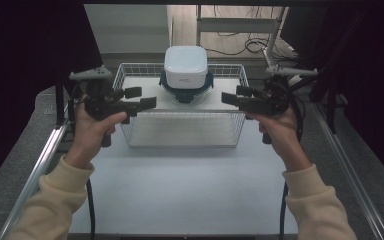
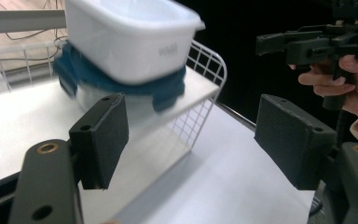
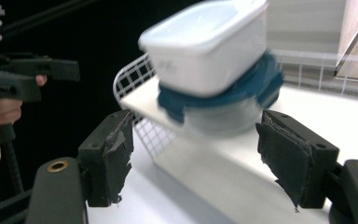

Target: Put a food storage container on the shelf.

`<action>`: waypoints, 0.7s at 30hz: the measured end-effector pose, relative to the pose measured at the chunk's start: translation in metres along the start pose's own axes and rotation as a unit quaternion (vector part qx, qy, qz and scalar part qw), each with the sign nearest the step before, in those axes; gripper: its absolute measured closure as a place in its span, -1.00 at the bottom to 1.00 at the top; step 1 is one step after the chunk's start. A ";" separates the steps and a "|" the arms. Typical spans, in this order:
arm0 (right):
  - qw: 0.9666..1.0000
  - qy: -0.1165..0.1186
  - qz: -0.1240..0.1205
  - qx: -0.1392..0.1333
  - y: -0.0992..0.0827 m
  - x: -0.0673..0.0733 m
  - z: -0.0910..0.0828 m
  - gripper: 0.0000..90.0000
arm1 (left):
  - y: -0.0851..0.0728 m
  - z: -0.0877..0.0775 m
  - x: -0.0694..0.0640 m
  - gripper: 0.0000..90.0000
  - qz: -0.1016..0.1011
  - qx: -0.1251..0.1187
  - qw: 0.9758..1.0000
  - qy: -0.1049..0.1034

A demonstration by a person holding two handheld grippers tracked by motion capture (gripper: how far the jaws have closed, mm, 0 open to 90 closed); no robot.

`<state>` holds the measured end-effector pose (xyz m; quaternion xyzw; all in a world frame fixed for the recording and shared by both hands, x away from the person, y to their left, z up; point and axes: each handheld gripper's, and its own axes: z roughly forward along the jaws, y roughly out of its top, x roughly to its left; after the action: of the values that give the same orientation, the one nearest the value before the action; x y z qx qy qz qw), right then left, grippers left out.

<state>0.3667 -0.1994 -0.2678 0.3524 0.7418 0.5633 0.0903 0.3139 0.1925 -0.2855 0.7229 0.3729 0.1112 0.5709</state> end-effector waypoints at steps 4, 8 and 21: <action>1.000 0.006 -0.012 0.011 -0.027 0.011 -0.008 -0.41 | -0.032 -0.004 -0.004 -0.44 0.001 0.013 1.000 0.009; 0.999 0.002 -0.025 0.022 -0.055 0.017 -0.016 -0.41 | -0.066 -0.002 -0.005 -0.43 -0.007 0.040 0.999 0.019; 0.994 -0.029 -0.015 0.104 -0.160 0.001 -0.015 -0.41 | -0.162 0.014 0.001 -0.42 -0.038 0.102 0.993 0.044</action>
<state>0.2903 -0.2289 -0.4058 0.3647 0.7987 0.4713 0.0836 0.2564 0.1939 -0.4372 0.7569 0.4343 0.0824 0.4813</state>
